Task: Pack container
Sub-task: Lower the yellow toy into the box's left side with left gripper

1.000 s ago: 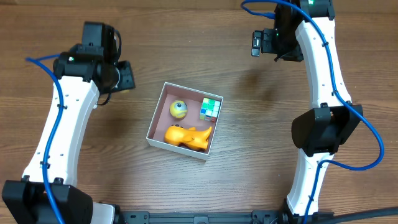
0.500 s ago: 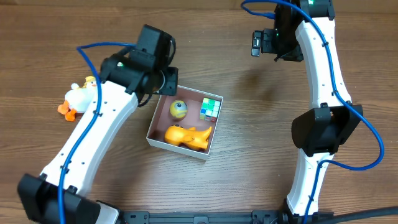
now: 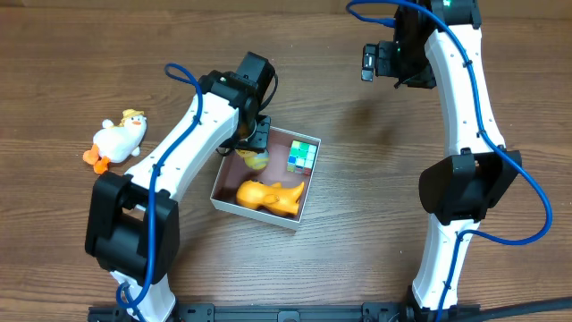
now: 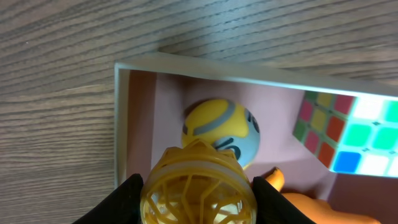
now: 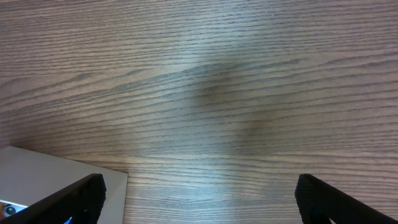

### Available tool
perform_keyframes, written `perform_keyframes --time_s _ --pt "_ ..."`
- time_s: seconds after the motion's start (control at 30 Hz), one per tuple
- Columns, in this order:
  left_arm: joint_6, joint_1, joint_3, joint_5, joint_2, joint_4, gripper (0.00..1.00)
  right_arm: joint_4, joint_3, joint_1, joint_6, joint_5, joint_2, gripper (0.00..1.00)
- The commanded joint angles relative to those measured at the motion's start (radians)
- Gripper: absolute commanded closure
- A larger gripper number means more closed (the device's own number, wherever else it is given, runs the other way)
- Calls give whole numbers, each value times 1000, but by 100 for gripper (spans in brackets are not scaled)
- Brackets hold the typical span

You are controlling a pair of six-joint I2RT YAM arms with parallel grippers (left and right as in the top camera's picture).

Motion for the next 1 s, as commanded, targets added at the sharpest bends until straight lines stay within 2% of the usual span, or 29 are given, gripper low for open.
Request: perform_keyframes --time_s 0.0,0.3,0.5,0.8,0.97 --pt "-55 -5 -4 -77 3 -2 75 5 22 2 8 13 -9 0" --pt "-112 -5 -6 -193 5 -25 76 5 22 2 8 13 -9 0" --pt "-119 -5 -13 -199 5 -13 76 5 22 2 8 13 -9 0" --pt "-119 -5 -172 -198 5 77 75 5 22 2 8 13 -9 0" --pt "-118 -5 -189 -199 5 92 76 5 22 2 8 13 -9 0"
